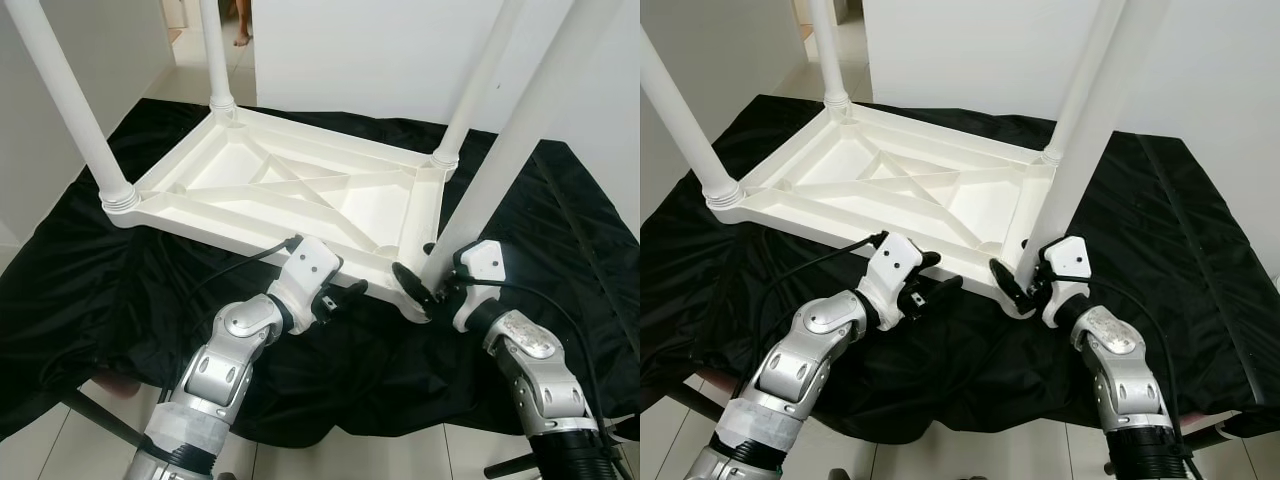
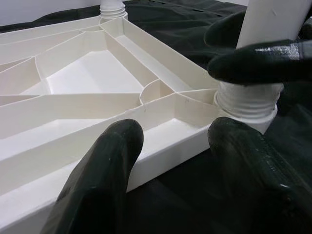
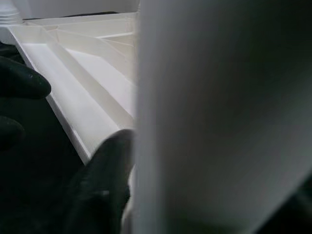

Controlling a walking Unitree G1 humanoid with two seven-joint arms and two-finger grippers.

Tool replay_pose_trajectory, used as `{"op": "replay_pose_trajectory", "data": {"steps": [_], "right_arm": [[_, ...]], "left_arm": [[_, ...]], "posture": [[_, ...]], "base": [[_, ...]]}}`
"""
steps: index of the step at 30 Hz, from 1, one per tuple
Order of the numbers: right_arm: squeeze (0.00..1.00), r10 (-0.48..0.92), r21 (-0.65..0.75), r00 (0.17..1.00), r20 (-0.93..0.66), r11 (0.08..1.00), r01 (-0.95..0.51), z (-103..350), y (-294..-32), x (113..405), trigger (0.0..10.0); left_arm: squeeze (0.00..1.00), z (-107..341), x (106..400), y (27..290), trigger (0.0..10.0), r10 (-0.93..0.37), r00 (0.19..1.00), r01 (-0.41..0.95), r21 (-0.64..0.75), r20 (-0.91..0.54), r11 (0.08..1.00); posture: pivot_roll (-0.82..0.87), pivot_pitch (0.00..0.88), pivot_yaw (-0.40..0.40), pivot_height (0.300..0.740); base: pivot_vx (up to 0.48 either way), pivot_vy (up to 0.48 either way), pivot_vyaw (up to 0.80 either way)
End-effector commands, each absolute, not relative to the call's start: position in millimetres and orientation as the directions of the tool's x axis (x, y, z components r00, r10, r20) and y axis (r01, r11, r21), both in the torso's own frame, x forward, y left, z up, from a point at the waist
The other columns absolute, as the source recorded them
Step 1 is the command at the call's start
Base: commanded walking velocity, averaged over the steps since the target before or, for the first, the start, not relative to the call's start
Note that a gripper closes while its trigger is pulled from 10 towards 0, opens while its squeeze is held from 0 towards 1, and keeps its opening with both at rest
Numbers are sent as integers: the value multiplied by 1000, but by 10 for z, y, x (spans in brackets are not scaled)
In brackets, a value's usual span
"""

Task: Building children table

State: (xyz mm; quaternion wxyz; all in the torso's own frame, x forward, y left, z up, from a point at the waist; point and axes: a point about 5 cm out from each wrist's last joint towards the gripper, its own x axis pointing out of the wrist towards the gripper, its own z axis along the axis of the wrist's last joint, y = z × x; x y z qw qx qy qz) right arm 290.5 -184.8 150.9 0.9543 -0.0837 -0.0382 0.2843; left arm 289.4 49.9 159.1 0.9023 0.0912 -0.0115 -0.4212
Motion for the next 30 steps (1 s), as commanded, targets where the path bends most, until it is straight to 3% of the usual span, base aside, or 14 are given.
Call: {"op": "replay_pose_trajectory", "data": {"steps": [1,12,13,14,15,22,28,30], "right_arm": [[0,588,-156,809,-9,798,-582,1416,-1795,2888,0],[0,575,-115,818,5,813,-570,1383,-1833,2874,0],[0,569,-117,822,7,817,-565,1387,-1832,2874,1765],[0,569,-120,822,9,817,-564,1390,-1833,2878,1765],[0,519,-123,855,14,849,-514,1414,-1790,2878,10000],[0,277,-83,960,24,958,-275,1409,-1625,2828,10000],[0,168,-48,986,13,985,-167,1371,-1609,2820,10000],[0,40,-27,999,0,999,-40,1328,-1576,2799,10000]], "left_arm": [[0,1565,2911,505,10000,-724,688,720,181,-56,670],[0,1569,2908,503,10000,-725,687,720,181,-51,669],[0,1568,2908,500,10000,-726,686,721,182,-52,668],[0,1566,2909,495,10000,-727,685,722,183,-53,667],[0,1567,2910,495,10000,-727,685,722,183,-52,667],[0,1557,2901,495,10000,-729,683,724,181,-52,665],[0,1557,2905,483,10000,-731,681,726,182,-51,663],[0,1567,2912,469,10000,-734,678,728,183,-49,660]], "posture": [[-1,26,-36,740],[-7,21,-34,740],[-9,22,-33,740],[-9,22,-33,740],[-13,20,-34,740],[-22,18,-30,740],[-26,18,-27,740],[-27,19,-23,740]], "base": [[0,0,0],[0,0,0],[0,0,0],[0,0,0],[0,0,0],[0,0,0],[0,0,0],[0,0,0]]}}
